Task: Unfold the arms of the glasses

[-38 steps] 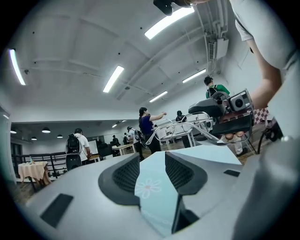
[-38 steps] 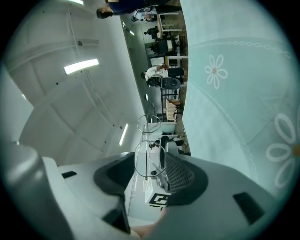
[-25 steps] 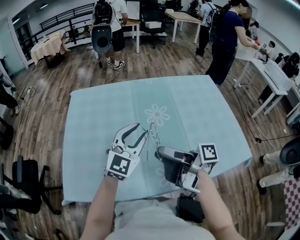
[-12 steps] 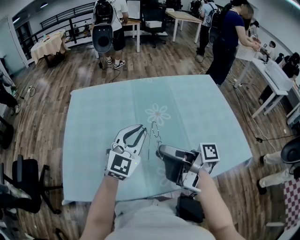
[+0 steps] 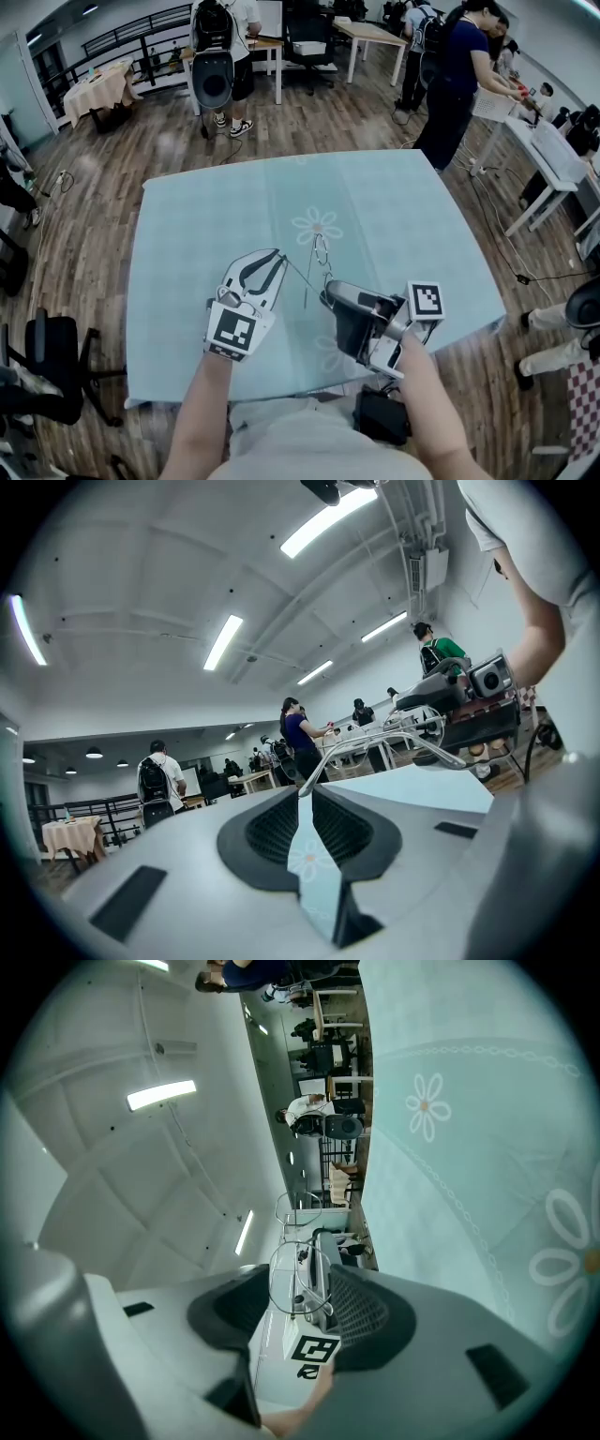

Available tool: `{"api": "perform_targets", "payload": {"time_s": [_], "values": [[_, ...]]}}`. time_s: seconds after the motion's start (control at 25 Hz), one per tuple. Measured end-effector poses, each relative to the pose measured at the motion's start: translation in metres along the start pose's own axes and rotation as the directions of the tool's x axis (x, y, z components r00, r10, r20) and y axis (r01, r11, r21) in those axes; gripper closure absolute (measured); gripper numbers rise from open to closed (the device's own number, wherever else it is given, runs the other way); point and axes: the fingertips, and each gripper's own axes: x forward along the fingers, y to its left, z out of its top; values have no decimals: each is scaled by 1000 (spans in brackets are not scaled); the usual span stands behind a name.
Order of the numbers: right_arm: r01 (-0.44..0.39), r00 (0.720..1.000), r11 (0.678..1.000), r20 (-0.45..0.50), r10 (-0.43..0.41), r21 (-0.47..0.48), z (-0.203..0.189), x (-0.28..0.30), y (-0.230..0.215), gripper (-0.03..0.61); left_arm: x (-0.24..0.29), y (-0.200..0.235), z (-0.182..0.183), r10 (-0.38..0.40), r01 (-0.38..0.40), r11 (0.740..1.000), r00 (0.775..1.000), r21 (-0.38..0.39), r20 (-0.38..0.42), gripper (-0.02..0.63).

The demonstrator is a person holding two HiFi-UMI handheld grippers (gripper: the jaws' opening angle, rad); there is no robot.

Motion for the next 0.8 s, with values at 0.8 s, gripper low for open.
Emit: {"api": "perform_targets", "payload": {"time_s": [0.8], "values": [[18,996,1000,90,-18,-2,22,-6,-6,368,-26,1,-7,-41,41,999,998,1,-39,560]]}}
